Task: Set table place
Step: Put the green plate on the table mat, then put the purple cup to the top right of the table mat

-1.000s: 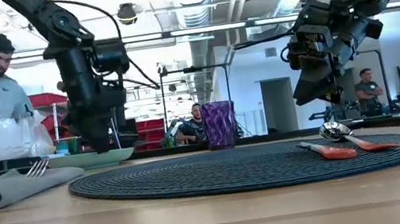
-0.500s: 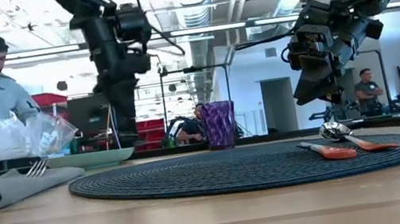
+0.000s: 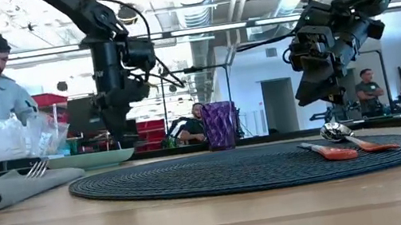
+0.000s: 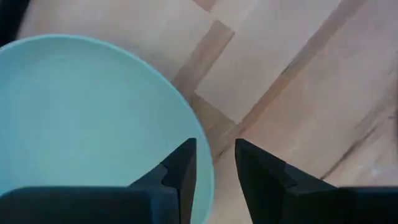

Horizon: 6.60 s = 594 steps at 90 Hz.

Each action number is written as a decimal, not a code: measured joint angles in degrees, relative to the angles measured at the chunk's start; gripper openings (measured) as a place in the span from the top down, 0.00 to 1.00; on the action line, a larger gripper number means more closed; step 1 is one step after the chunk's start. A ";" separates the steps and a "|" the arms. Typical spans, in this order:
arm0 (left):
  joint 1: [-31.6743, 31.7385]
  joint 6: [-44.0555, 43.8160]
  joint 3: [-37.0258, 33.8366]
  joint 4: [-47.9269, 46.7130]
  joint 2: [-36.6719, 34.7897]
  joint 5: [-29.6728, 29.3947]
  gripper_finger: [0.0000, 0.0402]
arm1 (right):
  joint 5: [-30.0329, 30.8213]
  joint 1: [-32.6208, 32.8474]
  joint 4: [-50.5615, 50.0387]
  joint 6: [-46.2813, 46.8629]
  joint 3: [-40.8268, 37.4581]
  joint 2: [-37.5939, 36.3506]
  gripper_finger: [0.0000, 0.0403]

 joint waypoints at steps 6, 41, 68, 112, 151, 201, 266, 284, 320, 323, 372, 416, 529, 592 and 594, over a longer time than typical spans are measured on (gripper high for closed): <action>0.30 0.01 -0.02 0.12 1.16 -0.05 0.76 | -0.03 0.00 0.00 -0.04 0.00 0.00 0.82; 0.66 -0.23 -0.04 0.73 7.44 0.30 0.78 | -0.07 0.02 -1.41 -0.04 0.00 0.00 0.82; -0.34 0.87 0.81 -1.65 8.92 -1.29 0.97 | 0.17 0.00 -3.15 0.55 0.00 0.02 0.82; -13.53 -4.47 16.10 -12.46 2.11 -2.24 1.00 | 1.77 -3.01 -4.36 0.75 0.00 0.00 0.83; -35.08 -9.87 23.96 -11.36 2.25 -1.72 1.00 | 1.56 -17.96 -14.71 -12.53 0.00 0.00 0.83; -43.87 -1.16 34.61 -12.68 17.98 3.62 1.00 | -0.24 -22.43 -15.06 -15.56 0.00 0.00 0.83; -45.42 1.12 36.29 -9.77 21.34 6.88 1.00 | -0.25 -22.38 -15.37 -15.54 0.00 0.00 0.83; -45.37 0.79 33.12 -8.25 21.38 8.88 1.00 | -0.26 -22.38 -15.43 -16.27 0.00 0.00 0.83; -45.29 2.21 31.68 -4.90 21.34 8.90 1.00 | -0.24 -22.38 -15.39 -16.63 0.00 0.00 0.83; -45.29 2.22 31.27 -4.84 21.34 8.98 1.00 | -0.24 -22.38 -15.36 -16.63 0.00 0.00 0.83; -45.58 2.88 29.75 -2.18 21.34 13.25 1.00 | -0.22 -22.38 -15.32 -16.65 0.00 0.00 0.83; -44.65 2.28 29.83 -3.97 22.35 16.31 0.96 | -2.86 -22.38 -15.29 -17.07 0.00 -0.02 0.82; -18.51 2.94 30.04 5.41 -19.00 -3.74 0.74 | 8.76 -17.10 -35.72 -9.67 93.32 30.77 0.82; -11.69 -11.08 -14.95 24.99 -51.98 1.30 0.74 | 15.12 -10.70 -63.15 -23.92 93.82 47.19 0.82; -11.69 -11.26 -14.97 24.74 -51.93 1.30 0.74 | 15.13 -10.22 -64.08 -25.21 93.96 47.00 0.82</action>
